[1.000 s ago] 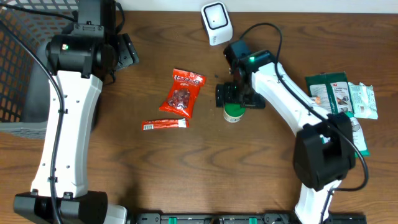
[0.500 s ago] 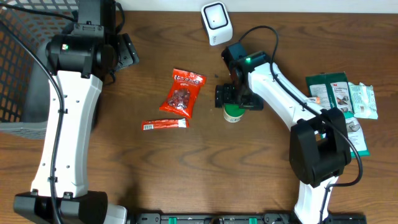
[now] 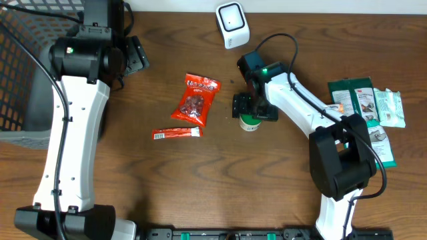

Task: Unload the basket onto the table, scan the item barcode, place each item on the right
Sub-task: 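Close the right gripper on the green-lidded jar and lift it, then carry the jar up to the white scanner with the right gripper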

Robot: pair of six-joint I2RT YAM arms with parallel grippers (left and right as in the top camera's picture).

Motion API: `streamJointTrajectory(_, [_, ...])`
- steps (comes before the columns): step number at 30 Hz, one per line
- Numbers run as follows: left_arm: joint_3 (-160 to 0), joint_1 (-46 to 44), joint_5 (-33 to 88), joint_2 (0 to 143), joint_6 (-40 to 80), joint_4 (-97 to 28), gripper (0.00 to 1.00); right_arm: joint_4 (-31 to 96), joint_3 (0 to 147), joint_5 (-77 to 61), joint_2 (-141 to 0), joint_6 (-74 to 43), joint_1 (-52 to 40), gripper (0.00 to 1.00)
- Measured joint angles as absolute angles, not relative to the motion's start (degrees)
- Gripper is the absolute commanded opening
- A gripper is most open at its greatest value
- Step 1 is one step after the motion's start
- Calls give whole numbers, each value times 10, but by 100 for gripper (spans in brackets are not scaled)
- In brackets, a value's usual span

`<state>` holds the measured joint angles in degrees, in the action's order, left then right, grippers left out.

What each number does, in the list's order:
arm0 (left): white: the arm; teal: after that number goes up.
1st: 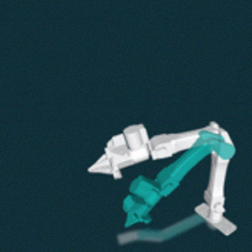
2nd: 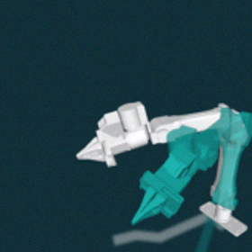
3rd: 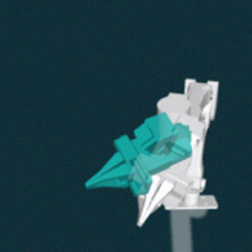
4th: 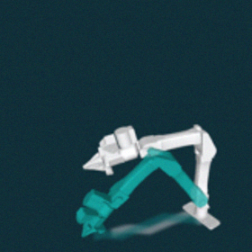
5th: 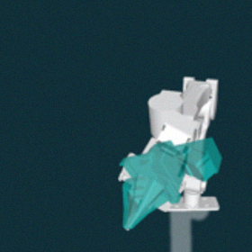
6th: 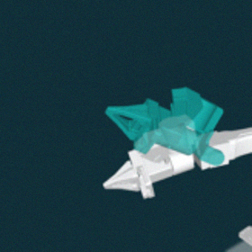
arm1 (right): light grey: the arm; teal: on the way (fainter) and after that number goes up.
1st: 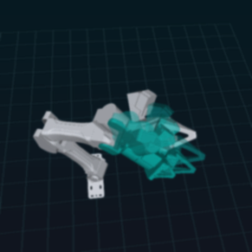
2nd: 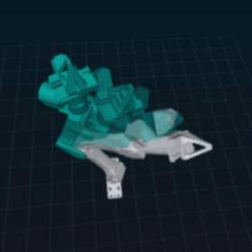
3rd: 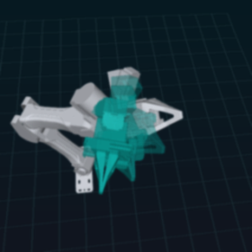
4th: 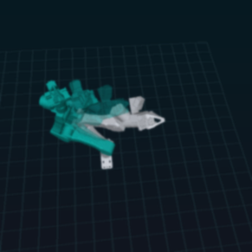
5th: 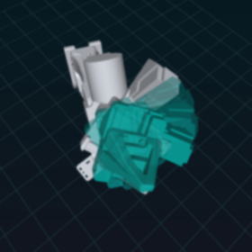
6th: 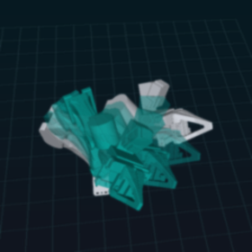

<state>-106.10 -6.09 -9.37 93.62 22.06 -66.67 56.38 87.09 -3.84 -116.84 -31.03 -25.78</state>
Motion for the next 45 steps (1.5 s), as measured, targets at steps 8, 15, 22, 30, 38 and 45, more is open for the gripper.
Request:
streamJointTrajectory(8, [-1061, -61, -94, 936, 221, -667, 84, 545, 850, -38, -1169, -314, -259, 65])
streamJointTrajectory(15, [-1061, -61, -94, 936, 221, -667, 84, 545, 850, -37, -1168, -299, -258, 53])
streamJointTrajectory(22, [-1061, -61, -94, 936, 221, -667, 84, 544, 857, -36, -1164, -247, -256, 43])
streamJointTrajectory(30, [-1061, -61, -94, 936, 221, -667, 84, 561, 896, -41, -1092, -190, -255, 37])
streamJointTrajectory(38, [-1061, -61, -94, 936, 221, -667, 84, 704, 1088, -45, -1062, -155, -253, 33])
streamJointTrajectory(45, [-1061, -61, -94, 936, 221, -667, 84, 686, 1217, -35, -1052, -123, -249, 33])
